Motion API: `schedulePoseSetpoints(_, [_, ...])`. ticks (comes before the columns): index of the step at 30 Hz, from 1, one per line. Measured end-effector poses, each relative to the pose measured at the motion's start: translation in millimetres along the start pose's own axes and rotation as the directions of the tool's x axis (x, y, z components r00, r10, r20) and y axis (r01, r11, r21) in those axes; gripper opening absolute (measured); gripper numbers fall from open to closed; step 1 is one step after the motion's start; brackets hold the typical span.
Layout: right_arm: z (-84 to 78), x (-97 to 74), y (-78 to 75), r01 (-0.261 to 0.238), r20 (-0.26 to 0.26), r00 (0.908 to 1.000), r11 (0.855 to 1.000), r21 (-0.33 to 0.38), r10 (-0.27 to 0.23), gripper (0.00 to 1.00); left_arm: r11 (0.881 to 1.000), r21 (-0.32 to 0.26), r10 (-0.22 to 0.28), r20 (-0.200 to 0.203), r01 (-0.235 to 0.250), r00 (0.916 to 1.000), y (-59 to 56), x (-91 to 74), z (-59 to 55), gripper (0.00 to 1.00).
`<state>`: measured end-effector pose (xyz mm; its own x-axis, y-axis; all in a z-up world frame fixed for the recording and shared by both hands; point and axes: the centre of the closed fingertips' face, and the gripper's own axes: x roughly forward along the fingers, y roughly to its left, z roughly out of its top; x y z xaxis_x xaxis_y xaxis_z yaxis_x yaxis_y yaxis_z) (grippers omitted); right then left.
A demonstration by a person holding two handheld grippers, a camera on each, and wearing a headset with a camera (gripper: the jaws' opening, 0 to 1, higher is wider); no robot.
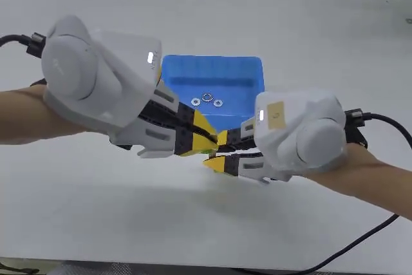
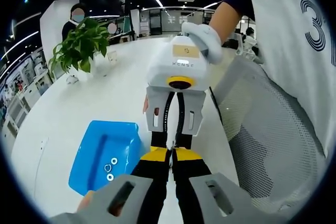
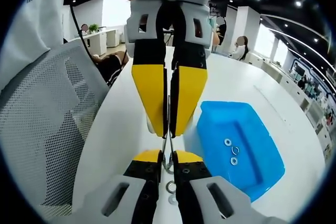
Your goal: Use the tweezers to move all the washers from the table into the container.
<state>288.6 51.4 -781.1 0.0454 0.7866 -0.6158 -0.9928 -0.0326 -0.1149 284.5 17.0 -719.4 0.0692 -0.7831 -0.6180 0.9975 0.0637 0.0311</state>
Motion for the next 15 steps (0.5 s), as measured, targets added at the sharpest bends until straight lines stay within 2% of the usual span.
schedulePoseSetpoints(8, [11.6,-5.4,1.4,0.003,0.014,0.9999,1.0,-0.009,-0.003,0.1,1.0,0.012,0.008,-0.002,-0.008,1.0,-2.9,-10.9,6.8,0.06])
schedulePoseSetpoints(15, [28.2,-14.3,-1.8,0.017,0.022,0.9996,0.999,-0.046,-0.016,0.1,0.999,0.038,0.015,-0.007,-0.015,0.9999,-3.2,-24.6,19.8,0.06])
